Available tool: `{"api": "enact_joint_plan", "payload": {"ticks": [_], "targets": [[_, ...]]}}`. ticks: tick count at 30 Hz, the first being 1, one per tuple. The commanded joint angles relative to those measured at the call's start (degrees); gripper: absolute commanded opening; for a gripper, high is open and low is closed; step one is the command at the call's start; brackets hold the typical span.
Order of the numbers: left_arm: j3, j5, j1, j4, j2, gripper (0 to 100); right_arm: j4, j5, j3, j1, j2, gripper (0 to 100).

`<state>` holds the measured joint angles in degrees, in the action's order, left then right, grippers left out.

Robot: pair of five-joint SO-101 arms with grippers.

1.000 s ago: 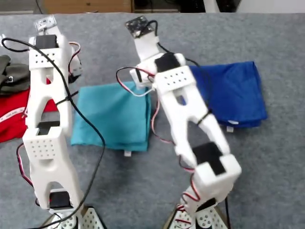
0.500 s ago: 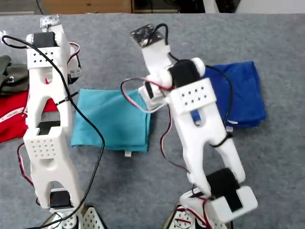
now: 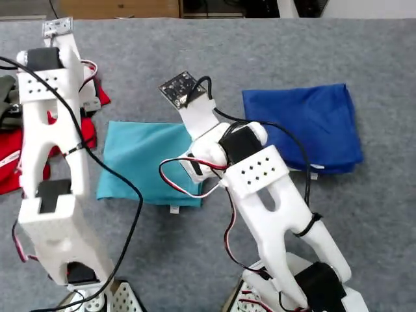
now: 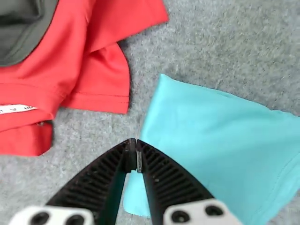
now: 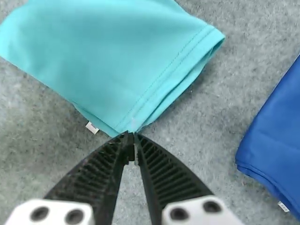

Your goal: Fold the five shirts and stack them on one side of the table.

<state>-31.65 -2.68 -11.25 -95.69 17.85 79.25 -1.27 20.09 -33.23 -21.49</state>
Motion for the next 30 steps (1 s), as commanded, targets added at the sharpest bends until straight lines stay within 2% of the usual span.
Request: {"api": "enact_joint_plan", "payload": {"ticks": [1,7,11,18,22,25,30], "targets": [[12.2,-0.5,-0.4,7.6,-7.9,2,-1.1,-0.4,0.0,-0.7,-2.2,0.2],[34.0,-0.2,-0.7,25.0,-15.0,2,-0.4,-4.1,0.5,-0.7,-2.2,0.3],[41.6,-0.4,-1.0,33.6,-18.0,2,0.3,-4.1,2.9,-0.7,-2.2,0.3],[42.6,-0.4,0.3,36.7,-18.0,2,-6.9,-4.1,8.9,-1.1,-2.1,0.5],[42.4,-0.2,1.3,42.9,-15.5,2,-12.0,-4.2,11.7,-5.7,-2.1,0.5],[42.5,-0.1,3.7,47.9,-12.0,2,-15.3,-4.3,14.3,-9.3,-2.0,0.5],[39.4,0.0,9.0,50.9,-4.8,2,-20.4,-7.0,19.6,-8.1,1.8,0.5]]}}
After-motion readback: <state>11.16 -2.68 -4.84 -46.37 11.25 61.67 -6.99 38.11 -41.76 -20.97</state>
